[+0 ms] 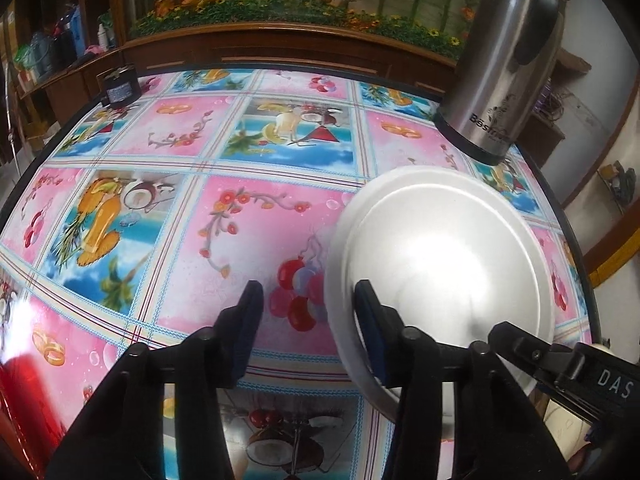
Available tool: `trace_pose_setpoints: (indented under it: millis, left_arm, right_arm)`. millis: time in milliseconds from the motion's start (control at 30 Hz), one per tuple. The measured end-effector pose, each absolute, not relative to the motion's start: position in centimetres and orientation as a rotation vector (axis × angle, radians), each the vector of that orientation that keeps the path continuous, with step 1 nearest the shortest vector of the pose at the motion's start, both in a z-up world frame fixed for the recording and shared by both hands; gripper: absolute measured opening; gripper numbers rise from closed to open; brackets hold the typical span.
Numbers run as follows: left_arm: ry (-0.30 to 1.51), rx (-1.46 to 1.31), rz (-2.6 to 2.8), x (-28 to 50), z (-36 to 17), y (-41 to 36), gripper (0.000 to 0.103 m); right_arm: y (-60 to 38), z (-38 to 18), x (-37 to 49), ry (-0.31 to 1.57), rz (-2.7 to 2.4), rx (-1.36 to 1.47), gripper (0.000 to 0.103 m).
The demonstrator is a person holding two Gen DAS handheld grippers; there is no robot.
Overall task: Organize plates and bowls
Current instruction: 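Grasp the rim of the white foam bowl with the left gripper, then lift the white bowl and carry it toward the plate stack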
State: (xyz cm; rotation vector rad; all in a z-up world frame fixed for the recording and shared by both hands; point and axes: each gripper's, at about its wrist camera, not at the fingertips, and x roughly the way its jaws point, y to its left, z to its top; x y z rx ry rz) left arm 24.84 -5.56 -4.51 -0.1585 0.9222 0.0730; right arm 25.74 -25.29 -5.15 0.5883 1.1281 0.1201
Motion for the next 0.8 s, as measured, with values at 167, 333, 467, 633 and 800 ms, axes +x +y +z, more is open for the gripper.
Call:
trace_pose_setpoints:
  millis: [167,333,467,633,800]
  left_arm:
    - [0.92,-0.115,0.058,24.4,-4.3,-6.3,0.028]
    - [0.927,-0.122,0.055,24.1,-4.1,-6.0,0.023]
    - [0.971,-0.202,0.015,24.5,-4.2,-4.8,0.023]
    - [1.058,-0.36,-0.061,25.6,-5.2,-2.7,0.02]
    - [1.064,-0.364,-0.079,25.6,-5.1,-3.1,0.009]
  right_arm:
    - [-24.9,-4.9,25.3,1.117,0.139,0.573,0.018]
    - [-24.6,-4.3,24.7,1.1,0.152,0.562,0.012]
    - [-24.6,-4.1,24.7,1.1,0.159,0.573,0.01]
    - [-24.6,-3.9,24.8,1.101,0.166,0.579,0.01]
    - [-24.2,-3.7,24.9,1.101,0.175,0.561,0.01]
